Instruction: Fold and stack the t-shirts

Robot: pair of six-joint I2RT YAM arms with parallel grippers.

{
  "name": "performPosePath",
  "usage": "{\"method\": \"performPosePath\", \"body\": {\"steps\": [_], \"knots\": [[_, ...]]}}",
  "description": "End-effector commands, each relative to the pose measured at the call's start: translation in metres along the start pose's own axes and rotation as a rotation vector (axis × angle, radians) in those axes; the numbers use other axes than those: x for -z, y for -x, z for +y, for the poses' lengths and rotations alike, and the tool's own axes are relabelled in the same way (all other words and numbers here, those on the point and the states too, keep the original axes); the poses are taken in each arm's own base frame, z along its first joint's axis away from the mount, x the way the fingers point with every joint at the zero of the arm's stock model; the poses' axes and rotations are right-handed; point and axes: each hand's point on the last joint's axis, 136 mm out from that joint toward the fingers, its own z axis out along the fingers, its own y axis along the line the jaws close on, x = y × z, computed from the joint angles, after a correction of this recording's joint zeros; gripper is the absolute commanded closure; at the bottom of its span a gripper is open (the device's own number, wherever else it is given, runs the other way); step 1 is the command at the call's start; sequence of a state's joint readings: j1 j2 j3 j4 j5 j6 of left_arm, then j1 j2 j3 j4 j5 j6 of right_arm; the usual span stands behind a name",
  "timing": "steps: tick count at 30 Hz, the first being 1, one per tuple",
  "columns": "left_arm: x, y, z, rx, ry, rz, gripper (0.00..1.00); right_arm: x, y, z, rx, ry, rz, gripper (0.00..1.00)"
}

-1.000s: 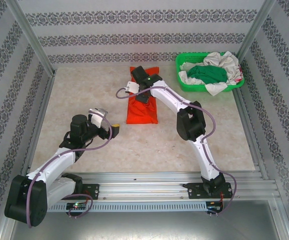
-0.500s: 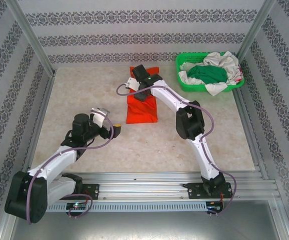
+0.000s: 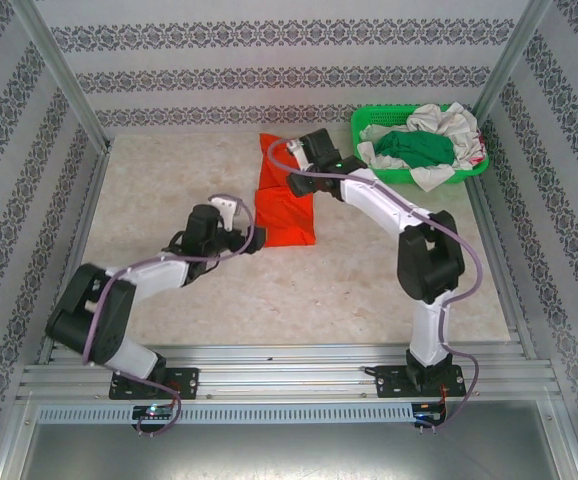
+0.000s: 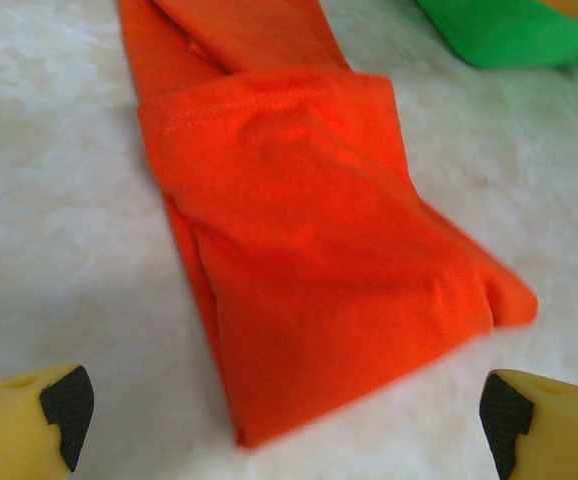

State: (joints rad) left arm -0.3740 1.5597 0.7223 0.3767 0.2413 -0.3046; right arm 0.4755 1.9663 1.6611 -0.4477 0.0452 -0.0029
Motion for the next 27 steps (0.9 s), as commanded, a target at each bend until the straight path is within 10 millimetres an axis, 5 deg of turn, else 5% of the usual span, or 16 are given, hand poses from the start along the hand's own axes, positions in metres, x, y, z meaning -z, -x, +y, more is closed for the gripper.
{"method": "performPosePath", "body": {"steps": [1,5,12,20,27], "knots": [[-0.022,0.017,-0.006,0.188,0.008,0.000,0.01,-0.009,-0.035,0.008,-0.389,0.137,0.086,0.42],[-0.050,0.007,-0.003,0.291,0.026,0.078,0.23,-0.020,-0.050,0.022,-0.547,0.293,0.097,0.53],[-0.076,-0.019,-0.007,0.352,0.025,0.187,0.54,-0.049,-0.052,0.032,-0.565,0.341,0.148,0.70],[-0.077,-0.044,-0.005,0.390,0.043,0.244,0.64,-0.090,-0.074,0.039,-0.608,0.344,0.234,0.78],[-0.053,-0.081,0.000,0.405,0.095,0.321,0.64,-0.082,-0.118,0.047,-0.610,0.320,0.293,0.78]]}}
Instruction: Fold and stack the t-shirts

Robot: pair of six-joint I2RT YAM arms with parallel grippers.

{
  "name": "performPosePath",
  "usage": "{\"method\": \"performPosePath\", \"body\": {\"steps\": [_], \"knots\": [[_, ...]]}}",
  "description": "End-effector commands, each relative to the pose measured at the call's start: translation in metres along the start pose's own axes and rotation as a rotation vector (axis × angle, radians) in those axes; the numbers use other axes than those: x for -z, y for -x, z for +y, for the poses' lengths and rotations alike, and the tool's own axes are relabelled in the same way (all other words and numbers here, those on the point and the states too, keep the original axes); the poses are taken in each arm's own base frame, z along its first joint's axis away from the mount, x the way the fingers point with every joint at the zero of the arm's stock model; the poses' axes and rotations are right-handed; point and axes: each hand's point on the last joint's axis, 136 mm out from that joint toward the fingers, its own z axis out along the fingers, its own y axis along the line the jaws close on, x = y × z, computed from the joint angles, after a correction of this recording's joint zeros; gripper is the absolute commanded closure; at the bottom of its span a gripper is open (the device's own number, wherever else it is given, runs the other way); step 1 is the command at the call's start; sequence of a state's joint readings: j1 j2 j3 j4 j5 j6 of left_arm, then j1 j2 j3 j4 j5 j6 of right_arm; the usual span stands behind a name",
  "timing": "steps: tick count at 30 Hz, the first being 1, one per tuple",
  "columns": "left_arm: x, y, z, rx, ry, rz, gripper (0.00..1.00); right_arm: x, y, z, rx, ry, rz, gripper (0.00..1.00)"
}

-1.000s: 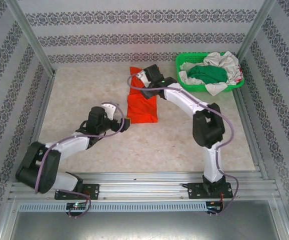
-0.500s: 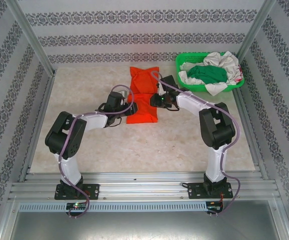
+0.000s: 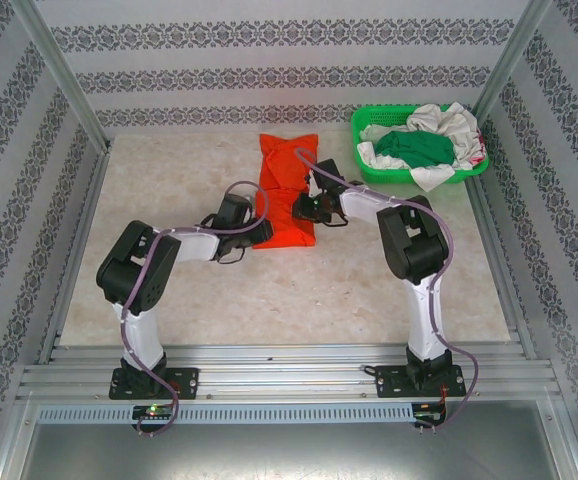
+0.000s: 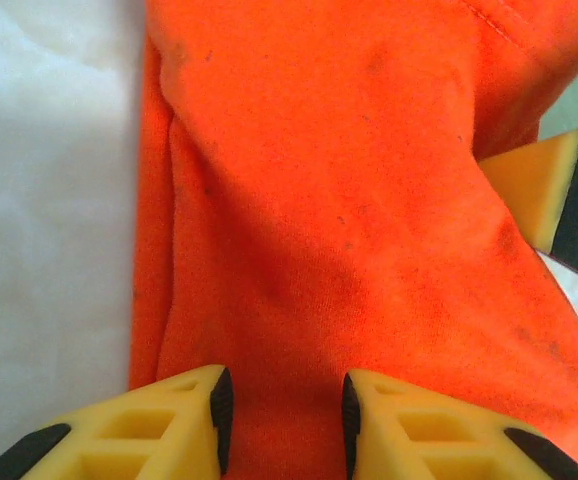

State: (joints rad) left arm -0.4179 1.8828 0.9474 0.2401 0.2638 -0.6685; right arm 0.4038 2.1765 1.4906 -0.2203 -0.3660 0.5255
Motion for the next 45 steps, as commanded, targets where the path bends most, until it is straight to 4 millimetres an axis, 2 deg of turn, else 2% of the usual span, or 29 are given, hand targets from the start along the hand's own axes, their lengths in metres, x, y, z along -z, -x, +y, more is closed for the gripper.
{"method": "performPosePath", "body": {"steps": [1,6,9,11,15,18,21,23,26,29,32,35,40,45], "knots": [[0.013,-0.039,0.012,0.033,0.051,0.084,0.64,0.003,-0.033,-0.005,-0.020,-0.021,0.055,0.78],[0.036,-0.066,0.018,0.063,0.067,0.095,0.64,0.015,-0.063,-0.011,-0.019,-0.058,0.071,0.78],[0.047,-0.074,0.014,0.081,0.055,0.091,0.64,0.025,-0.073,-0.003,0.012,-0.057,0.063,0.77],[0.053,-0.073,0.011,0.093,0.039,0.073,0.63,0.033,-0.073,0.006,0.055,-0.042,0.047,0.74],[0.065,-0.054,0.000,0.048,0.032,0.008,0.53,0.060,-0.056,0.027,0.186,-0.029,-0.036,0.63],[0.070,-0.036,-0.009,0.003,0.043,-0.022,0.46,0.069,-0.040,0.033,0.246,-0.054,-0.085,0.61],[0.064,-0.022,-0.025,-0.019,0.013,-0.024,0.47,0.065,-0.026,0.041,0.239,-0.048,-0.097,0.63],[0.055,-0.017,-0.037,-0.013,-0.023,-0.009,0.51,0.056,-0.019,0.048,0.210,-0.024,-0.097,0.66],[0.038,-0.019,-0.042,0.021,-0.053,0.007,0.56,0.039,-0.013,0.057,0.157,-0.006,-0.082,0.69],[0.022,-0.030,-0.035,0.051,-0.043,0.036,0.58,0.023,-0.010,0.050,0.112,-0.043,-0.065,0.72],[0.012,-0.040,-0.025,0.077,-0.030,0.059,0.60,0.014,-0.008,0.032,0.080,-0.103,-0.063,0.73],[0.010,-0.048,-0.016,0.089,-0.011,0.071,0.60,0.012,-0.007,0.010,0.052,-0.156,-0.060,0.73],[0.016,-0.060,-0.005,0.097,0.005,0.080,0.60,0.019,-0.010,-0.022,0.002,-0.198,-0.056,0.73],[0.017,-0.068,-0.004,0.114,-0.012,0.098,0.60,0.039,0.001,-0.019,0.058,-0.177,-0.098,0.67]]}}
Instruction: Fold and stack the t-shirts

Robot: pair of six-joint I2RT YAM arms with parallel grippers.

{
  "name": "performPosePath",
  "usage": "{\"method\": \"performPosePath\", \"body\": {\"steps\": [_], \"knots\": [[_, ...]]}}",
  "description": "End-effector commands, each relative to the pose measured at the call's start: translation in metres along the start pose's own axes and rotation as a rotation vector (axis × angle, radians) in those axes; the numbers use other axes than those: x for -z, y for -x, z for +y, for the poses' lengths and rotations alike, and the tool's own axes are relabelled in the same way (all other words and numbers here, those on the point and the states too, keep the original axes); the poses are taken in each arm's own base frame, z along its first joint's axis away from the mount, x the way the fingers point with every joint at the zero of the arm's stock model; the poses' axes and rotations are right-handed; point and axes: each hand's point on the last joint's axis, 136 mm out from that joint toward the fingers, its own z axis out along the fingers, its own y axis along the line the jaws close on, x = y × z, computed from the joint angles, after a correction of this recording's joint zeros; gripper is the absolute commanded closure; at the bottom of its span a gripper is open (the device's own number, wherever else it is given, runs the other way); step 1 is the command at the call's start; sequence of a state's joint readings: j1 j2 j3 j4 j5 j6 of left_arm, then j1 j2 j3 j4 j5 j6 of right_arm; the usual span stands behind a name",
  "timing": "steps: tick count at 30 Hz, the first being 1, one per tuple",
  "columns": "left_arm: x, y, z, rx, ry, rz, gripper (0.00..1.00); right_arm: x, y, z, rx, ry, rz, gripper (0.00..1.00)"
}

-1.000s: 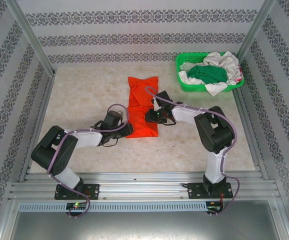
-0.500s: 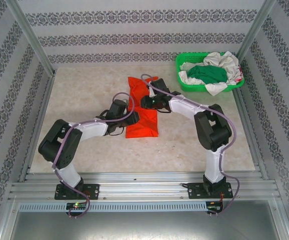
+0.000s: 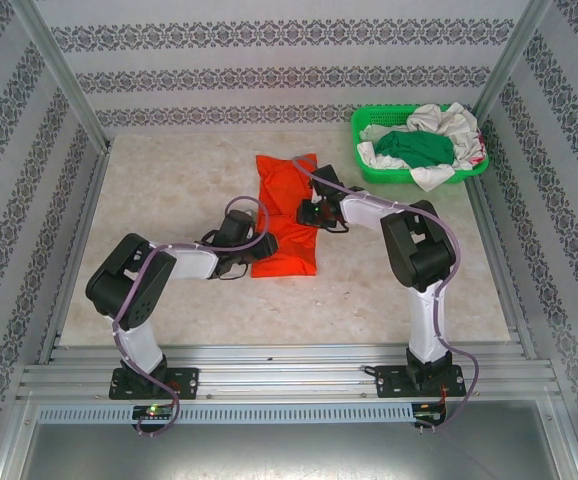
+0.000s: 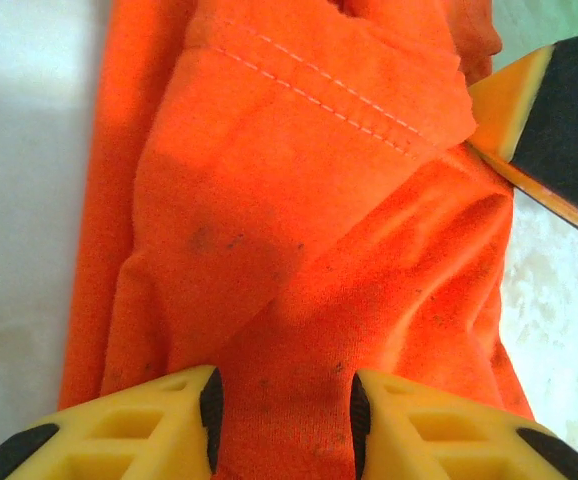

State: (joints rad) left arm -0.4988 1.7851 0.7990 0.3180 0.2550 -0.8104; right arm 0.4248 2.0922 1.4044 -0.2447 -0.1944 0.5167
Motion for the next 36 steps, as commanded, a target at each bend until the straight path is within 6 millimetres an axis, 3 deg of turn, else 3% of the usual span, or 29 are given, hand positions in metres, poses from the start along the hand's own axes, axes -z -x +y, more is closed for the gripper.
{"method": "performPosePath", "body": {"steps": [1,8,14,18,22,28,32,36], "knots": [[0.001,-0.027,0.014,0.035,0.034,0.076,0.59,0.027,0.014,-0.001,0.060,-0.014,-0.064,0.64],[0.011,-0.011,-0.004,0.012,-0.011,0.025,0.47,0.077,0.028,0.015,0.218,0.023,-0.178,0.50],[0.021,0.014,-0.023,-0.022,-0.023,-0.038,0.40,0.105,0.008,0.026,0.337,0.071,-0.226,0.49],[0.006,0.035,-0.036,-0.039,-0.025,-0.037,0.42,0.119,-0.013,0.028,0.424,0.087,-0.243,0.47],[-0.020,0.044,-0.026,-0.026,0.009,0.002,0.48,0.126,-0.034,0.030,0.489,0.121,-0.240,0.46],[-0.032,0.049,0.002,-0.001,0.063,0.025,0.50,0.140,-0.058,0.051,0.701,0.165,-0.256,0.38],[-0.027,0.050,0.012,0.013,0.078,0.028,0.50,0.149,-0.068,0.067,0.840,0.154,-0.251,0.33],[-0.008,0.064,-0.007,-0.009,0.037,-0.023,0.44,0.143,-0.098,0.088,1.122,0.169,-0.231,0.33]]}}
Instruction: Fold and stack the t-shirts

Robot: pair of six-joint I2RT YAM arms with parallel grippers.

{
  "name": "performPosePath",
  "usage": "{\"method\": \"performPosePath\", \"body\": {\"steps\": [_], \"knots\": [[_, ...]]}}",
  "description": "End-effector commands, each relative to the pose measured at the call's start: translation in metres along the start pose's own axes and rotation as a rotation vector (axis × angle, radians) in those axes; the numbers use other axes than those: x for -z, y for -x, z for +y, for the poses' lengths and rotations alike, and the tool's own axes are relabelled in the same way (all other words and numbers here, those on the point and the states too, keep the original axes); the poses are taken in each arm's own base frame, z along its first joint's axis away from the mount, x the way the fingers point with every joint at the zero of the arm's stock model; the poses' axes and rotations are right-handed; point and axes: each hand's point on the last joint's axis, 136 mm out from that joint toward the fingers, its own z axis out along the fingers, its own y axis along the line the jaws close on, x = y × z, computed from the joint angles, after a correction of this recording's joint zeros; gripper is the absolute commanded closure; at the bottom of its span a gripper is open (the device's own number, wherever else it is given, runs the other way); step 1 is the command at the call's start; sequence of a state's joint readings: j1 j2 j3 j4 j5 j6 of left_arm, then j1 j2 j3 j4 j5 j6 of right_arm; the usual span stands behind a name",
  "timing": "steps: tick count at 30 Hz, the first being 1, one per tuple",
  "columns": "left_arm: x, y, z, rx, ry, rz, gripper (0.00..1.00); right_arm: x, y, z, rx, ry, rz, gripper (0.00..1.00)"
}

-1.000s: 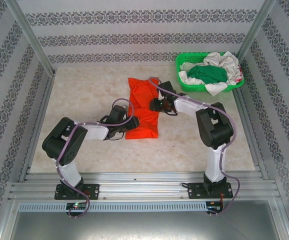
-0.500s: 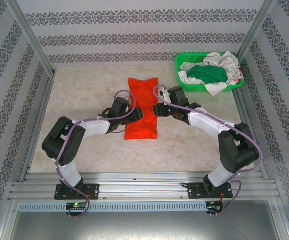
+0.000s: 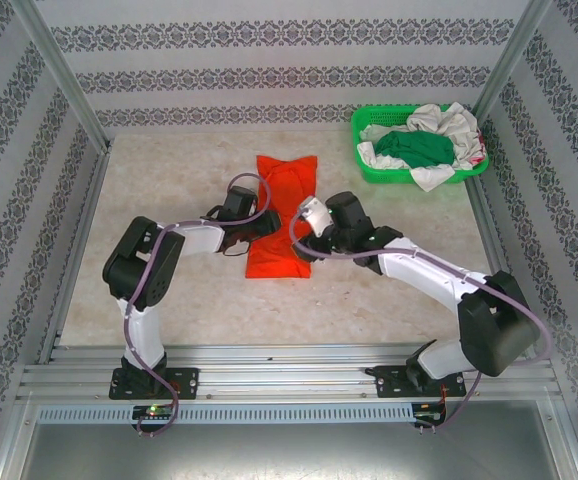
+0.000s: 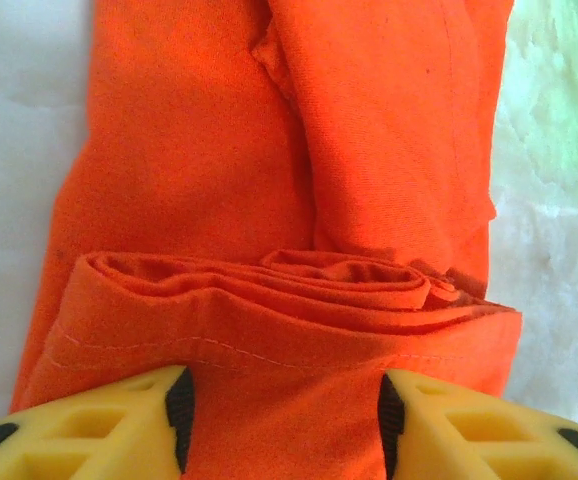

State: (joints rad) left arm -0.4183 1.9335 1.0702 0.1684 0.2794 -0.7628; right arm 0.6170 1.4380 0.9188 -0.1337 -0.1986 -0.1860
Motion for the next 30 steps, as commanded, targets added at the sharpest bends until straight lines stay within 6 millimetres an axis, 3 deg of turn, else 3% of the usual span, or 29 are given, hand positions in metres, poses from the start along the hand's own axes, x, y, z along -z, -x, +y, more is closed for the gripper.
{"method": "performPosePath", "body": {"steps": [1,4,9,11,15,19,24,30], "knots": [[0.027,0.010,-0.010,-0.034,-0.014,-0.032,0.42,-0.001,-0.001,0.026,0.277,0.041,0.019,0.33],[0.058,0.024,-0.012,-0.048,-0.023,-0.112,0.33,-0.009,-0.008,0.048,0.423,0.099,0.056,0.34],[0.118,0.030,0.013,-0.163,0.051,-0.213,0.18,-0.028,-0.018,0.064,0.532,0.147,0.131,0.34],[0.142,0.020,0.032,-0.233,0.107,-0.224,0.13,-0.037,-0.022,0.064,0.562,0.146,0.163,0.34],[0.189,0.002,0.049,-0.387,0.158,-0.263,0.00,-0.054,-0.028,0.062,0.584,0.157,0.214,0.35],[0.227,-0.013,0.060,-0.477,0.218,-0.298,0.00,-0.069,-0.032,0.066,0.608,0.187,0.249,0.37],[0.247,-0.025,0.066,-0.484,0.233,-0.324,0.00,-0.084,-0.040,0.074,0.608,0.245,0.302,0.42],[0.241,-0.031,0.072,-0.427,0.221,-0.324,0.00,-0.096,-0.050,0.082,0.611,0.298,0.338,0.46]]}}
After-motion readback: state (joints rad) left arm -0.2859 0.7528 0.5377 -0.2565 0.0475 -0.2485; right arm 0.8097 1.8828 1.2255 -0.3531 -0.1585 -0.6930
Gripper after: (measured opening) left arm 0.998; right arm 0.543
